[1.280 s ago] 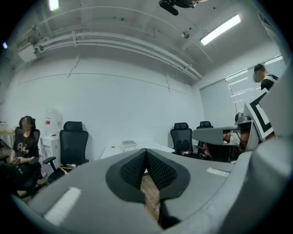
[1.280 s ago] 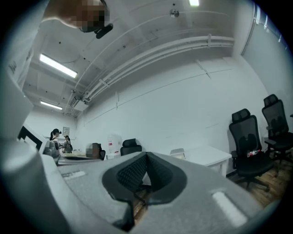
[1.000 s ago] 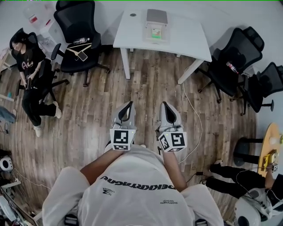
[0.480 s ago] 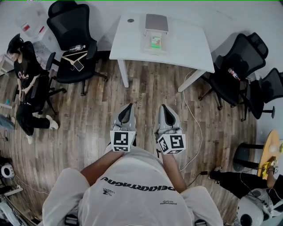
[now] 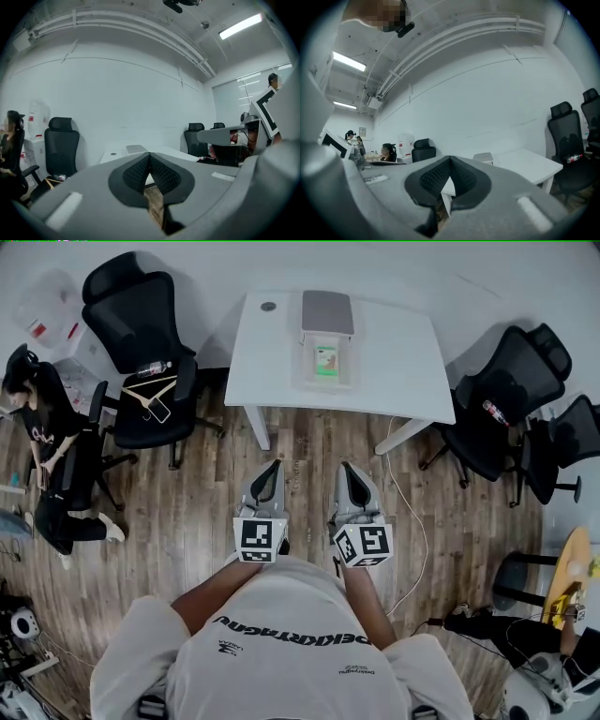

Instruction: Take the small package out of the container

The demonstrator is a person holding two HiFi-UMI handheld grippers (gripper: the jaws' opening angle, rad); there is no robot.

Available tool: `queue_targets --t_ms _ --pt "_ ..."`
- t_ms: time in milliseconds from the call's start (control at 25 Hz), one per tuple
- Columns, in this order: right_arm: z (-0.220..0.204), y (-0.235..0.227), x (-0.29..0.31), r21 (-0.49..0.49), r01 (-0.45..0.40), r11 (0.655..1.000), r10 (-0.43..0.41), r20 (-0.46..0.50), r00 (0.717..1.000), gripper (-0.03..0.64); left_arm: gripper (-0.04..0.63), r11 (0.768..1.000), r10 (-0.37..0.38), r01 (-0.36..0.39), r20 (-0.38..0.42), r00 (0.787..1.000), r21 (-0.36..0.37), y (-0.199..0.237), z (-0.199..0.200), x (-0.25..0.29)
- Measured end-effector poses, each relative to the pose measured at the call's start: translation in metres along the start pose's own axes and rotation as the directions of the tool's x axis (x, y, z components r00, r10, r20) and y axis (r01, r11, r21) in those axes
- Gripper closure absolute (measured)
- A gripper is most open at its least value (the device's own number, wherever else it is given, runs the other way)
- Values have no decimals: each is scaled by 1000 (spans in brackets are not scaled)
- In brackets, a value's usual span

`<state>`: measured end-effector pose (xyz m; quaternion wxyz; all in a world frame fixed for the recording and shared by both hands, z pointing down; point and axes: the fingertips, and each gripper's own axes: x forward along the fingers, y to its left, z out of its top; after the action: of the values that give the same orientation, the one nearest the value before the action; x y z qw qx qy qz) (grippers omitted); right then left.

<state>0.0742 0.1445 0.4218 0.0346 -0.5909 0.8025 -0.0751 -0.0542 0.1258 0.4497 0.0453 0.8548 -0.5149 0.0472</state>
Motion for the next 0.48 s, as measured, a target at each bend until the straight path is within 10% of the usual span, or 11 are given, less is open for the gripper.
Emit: queue_targets --t_ms 480 --pt "6 -17 90 4 34 999 -34 -28 999 620 597 999 -32 32 -16 999 1 51 13 78"
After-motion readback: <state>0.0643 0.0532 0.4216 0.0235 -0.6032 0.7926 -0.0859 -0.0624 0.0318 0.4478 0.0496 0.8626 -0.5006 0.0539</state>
